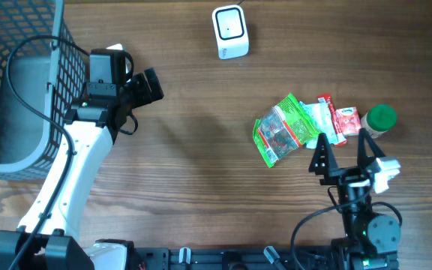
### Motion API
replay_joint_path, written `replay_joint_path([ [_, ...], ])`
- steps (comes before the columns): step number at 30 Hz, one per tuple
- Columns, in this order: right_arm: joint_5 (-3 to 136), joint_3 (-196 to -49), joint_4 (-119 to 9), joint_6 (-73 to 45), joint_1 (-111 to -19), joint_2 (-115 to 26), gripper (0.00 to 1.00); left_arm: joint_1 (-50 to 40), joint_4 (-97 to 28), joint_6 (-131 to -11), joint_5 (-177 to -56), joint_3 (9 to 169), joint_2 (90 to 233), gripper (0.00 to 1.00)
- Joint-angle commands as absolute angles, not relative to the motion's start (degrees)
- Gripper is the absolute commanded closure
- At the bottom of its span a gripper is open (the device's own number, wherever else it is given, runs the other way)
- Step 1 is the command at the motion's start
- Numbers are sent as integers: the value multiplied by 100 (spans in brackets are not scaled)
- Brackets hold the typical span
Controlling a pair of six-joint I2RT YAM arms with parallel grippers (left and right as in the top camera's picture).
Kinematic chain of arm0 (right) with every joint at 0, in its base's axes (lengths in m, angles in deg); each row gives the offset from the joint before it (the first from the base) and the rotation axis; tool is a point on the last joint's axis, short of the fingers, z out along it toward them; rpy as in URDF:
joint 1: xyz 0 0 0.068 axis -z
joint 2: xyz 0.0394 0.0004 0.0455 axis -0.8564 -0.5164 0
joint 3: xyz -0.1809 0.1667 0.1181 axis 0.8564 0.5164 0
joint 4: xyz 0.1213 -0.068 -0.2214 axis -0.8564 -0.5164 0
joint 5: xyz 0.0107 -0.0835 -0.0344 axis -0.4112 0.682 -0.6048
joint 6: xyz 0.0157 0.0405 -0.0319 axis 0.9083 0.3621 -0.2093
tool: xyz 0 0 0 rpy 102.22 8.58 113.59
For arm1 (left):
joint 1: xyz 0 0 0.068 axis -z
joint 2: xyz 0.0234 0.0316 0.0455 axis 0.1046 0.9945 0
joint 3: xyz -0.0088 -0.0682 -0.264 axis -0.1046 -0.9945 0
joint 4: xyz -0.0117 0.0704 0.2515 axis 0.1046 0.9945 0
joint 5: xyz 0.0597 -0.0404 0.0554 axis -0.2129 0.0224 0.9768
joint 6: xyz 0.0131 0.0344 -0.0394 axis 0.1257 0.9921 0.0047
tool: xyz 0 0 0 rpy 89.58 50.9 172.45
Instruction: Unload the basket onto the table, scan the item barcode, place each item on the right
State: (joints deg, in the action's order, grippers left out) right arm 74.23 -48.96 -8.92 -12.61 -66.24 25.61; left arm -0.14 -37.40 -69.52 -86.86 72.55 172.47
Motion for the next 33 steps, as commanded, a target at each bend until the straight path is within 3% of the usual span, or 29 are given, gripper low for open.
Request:
replay_joint_path([
  [1,7209,-4883,-1800,-2184,-6655,2638,0,-40,-3755,-6856,-8630,7273,17286,0],
  [7,7125,-4885,-2228,-3580,-6655,2638,0,-40,-3755,-6856,-8630,7273,17286,0],
  [29,7128,-4885,-2228,-3587,-6655,2636,0,-59,-3712,-6856,-8671,7273,17253,0],
  [33,7128,-4885,-2228,-3587,-6655,2636,0,168,-3712,-6856,-8671,7273,16464,0],
])
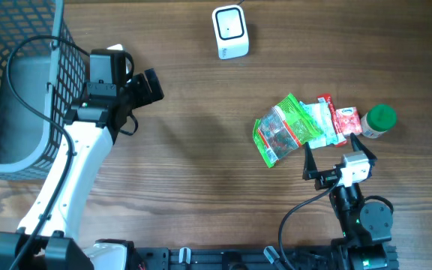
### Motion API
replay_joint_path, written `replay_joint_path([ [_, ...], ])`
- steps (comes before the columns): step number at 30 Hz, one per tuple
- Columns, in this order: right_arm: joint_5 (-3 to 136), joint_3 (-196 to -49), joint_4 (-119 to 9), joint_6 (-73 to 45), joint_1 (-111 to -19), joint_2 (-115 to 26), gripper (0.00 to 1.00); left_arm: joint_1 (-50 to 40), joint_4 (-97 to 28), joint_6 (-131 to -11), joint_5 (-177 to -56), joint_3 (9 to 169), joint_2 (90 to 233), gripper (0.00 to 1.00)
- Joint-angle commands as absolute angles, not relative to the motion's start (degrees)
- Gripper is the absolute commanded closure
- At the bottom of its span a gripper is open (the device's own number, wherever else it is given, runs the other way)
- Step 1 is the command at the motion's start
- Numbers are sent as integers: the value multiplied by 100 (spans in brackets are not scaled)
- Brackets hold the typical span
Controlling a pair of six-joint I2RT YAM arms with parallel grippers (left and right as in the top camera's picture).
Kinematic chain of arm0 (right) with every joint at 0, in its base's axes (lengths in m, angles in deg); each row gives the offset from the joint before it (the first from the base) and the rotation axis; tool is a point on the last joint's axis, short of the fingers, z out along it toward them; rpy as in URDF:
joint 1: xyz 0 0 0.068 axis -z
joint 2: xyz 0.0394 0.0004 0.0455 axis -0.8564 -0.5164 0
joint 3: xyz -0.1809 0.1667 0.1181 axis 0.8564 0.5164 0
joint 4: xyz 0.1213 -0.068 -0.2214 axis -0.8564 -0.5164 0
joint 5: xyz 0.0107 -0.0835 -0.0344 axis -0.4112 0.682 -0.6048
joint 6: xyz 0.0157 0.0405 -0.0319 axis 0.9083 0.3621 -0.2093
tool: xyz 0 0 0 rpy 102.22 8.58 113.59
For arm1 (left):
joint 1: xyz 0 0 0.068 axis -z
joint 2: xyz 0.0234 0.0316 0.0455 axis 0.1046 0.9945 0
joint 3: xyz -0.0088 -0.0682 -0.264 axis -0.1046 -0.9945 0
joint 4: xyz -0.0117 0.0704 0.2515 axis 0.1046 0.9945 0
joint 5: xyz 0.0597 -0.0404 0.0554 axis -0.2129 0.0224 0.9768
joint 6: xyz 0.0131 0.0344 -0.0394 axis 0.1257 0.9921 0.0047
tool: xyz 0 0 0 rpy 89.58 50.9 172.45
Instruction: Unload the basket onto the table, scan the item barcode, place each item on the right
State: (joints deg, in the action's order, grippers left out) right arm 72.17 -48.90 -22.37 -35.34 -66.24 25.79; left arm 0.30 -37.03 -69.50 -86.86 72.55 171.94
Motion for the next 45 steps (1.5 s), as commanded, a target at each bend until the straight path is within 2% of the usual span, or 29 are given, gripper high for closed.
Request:
replay_joint_path([
  [1,7125,-4885,-2228,-3587,-6655,2636,0,190,-3712,-6856,-8671,7273,16156,0],
  [5,7128,-4885,-2228,-3587,-6655,2636,0,194,-3714,-6856,-8671,7273,14460,0],
  [11,7128,-4885,-2228,-3585,-6655,2636,0,192,-3578,-6856,-8671,7273,13428,0],
  [16,7128,-4885,-2228,-3587,-6655,2636,0,163,-2171,-6856,-8669,7266,12445,0],
  [18,7128,-4885,-2228,-3587,-6655,2636,0,-127,-1471,-6815,-8435,7146,12040,0],
  [21,7128,-4885,-2228,-3587,-6655,2636,0,-630,-1399,-6843,-8525,6497,11181,0],
  [23,7128,-4885,-2228,-3587,-6655,2636,0,-785,-1858,-6843,-8525,5872,10436,0],
  [28,7125,-4885,-2228,-3587,-6655,2636,0,-805,-4986,-7208,-8737,4320,9024,0],
  [31,7125,-4885,-2228,-3589,-6655,2636,0,-816,-7060,-7208,-9126,3354,8987,0],
  [34,7128,-4885,-2228,-3587,-6655,2636,0,-816,-8337,-7232,-9283,2329,8985,0],
  [42,7128,-4885,-2228,-3587,-6655,2636,0,-816,-8446,-7462,-9082,998,8985,0],
  [45,7128,-4885,-2228,-3587,-6655,2636,0,-816,-7862,-7414,-9058,939,8985,0],
])
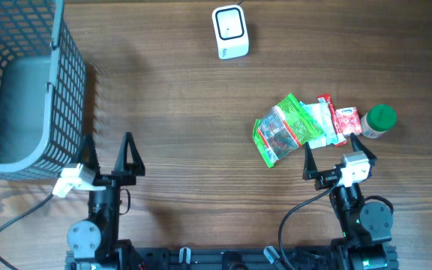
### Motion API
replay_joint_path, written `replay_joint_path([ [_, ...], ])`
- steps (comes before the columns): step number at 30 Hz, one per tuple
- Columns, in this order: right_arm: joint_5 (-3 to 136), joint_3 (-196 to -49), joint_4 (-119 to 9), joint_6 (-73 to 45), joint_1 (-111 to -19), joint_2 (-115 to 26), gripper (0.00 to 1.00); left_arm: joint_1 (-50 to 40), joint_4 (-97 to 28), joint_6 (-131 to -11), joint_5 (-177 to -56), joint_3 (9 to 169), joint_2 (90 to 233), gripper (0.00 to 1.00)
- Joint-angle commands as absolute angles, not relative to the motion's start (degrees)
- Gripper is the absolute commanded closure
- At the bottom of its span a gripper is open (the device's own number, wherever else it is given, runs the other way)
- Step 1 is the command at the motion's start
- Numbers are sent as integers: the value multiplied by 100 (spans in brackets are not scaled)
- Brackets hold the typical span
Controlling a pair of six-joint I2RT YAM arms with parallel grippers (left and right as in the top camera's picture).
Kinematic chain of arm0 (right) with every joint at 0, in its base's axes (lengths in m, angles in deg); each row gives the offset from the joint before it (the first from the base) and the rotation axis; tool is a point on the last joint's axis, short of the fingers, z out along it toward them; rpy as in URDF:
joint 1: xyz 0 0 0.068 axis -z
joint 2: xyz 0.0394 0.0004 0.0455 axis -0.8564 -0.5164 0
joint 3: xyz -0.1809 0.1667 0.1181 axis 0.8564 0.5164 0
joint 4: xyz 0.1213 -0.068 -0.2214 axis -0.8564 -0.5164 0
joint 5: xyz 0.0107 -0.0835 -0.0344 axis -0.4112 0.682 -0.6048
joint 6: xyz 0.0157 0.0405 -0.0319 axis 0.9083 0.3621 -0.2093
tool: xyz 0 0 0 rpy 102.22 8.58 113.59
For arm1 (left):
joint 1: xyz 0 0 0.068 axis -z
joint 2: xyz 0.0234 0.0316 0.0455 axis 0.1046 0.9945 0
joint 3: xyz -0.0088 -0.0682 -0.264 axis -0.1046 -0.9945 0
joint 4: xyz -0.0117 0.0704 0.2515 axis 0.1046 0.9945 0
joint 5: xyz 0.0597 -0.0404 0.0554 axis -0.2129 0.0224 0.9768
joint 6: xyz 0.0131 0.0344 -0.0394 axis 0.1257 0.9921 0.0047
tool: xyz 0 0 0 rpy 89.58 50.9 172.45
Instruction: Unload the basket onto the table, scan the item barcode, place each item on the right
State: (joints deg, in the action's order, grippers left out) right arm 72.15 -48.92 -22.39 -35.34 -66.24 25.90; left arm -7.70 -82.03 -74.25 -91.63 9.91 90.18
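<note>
A white barcode scanner (pixel 229 31) stands at the far middle of the table. A pile of items lies at the right: green snack packets (pixel 280 129), a red and white packet (pixel 336 120) and a green-capped bottle (pixel 381 120). My right gripper (pixel 334 154) is open just in front of the pile and holds nothing. My left gripper (pixel 109 154) is open near the front left edge, far from the items, with nothing between its fingers.
A grey wire basket (pixel 51 97) fills the far left corner, its near wall just beyond my left fingers. The table is brown wood (pixel 201 150).
My left arm was stretched out beside the basket with its gripper at the upper left. Now it is drawn back to the front left edge, fingers open. The right arm and the items have not moved.
At first my left arm reached out beside the basket and my right gripper stood open just below the item pile. Then the right gripper sat slightly turned and lower. Now the left arm is back at the front edge. The items lie where they were.
</note>
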Motion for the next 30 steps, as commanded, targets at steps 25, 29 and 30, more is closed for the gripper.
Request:
replay_joint_path([
  [25,7128,-4885,-2228,-3587,-6655,2636,0,-816,-6409,-4758,-9322,939,8991,0],
  [29,7128,-4885,-2228,-3587,-6655,2636,0,-816,-6409,-4758,-9322,939,8991,0],
  [30,7128,-4885,-2228,-3587,-6655,2636,0,-816,-6409,-4758,-9322,941,8991,0],
])
